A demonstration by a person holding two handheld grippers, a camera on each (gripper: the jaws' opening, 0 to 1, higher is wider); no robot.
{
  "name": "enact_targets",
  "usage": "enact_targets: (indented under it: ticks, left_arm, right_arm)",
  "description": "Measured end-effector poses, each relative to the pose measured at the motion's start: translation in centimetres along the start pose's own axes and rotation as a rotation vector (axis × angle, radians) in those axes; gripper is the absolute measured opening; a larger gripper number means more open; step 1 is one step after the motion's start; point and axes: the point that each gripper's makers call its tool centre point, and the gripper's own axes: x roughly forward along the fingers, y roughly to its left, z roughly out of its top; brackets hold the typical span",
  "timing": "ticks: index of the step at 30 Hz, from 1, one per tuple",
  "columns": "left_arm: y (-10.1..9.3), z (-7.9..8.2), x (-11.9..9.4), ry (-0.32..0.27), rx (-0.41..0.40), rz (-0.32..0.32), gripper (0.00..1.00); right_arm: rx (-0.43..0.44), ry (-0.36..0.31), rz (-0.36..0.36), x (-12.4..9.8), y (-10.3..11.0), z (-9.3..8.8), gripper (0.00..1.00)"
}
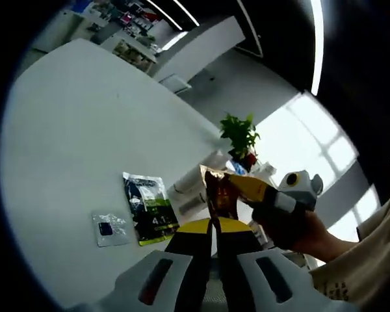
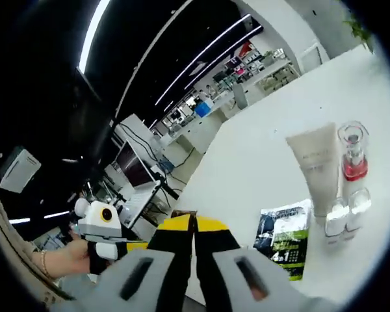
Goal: Arrange the skincare products in the storage area until every visible bottle or jar stands upright without overlapping.
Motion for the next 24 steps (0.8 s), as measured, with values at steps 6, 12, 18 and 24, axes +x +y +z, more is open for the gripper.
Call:
enact_targets:
  ticks: [6, 12, 18, 24]
  left_arm:
    - [1.7, -0.1, -0.5, -0.006, -0.094, 0.066, 0.0]
    - [3.6, -0.7, -0.6, 0.004, -0.142, 0.115, 0.0]
    - [4.9, -0.7, -0.4, 0.005, -0.168, 0.144, 0.0]
    - [6.7, -0.5, 0.2, 0.008, -0.19, 0.172, 0.0]
  right_arm:
    - [-0.298, 0.092, -0.047, 1.1, 0.0, -0.9, 0.01]
    - [-0.435, 0.147, -0.065, 2.8, 0.0, -2.0, 0.01]
    - [-0.516, 0.196, -0.072, 4.4, -0.8, -2.9, 0.01]
    - [-0.518, 0.23, -0.094, 5.9, -2.3, -3.7, 0.01]
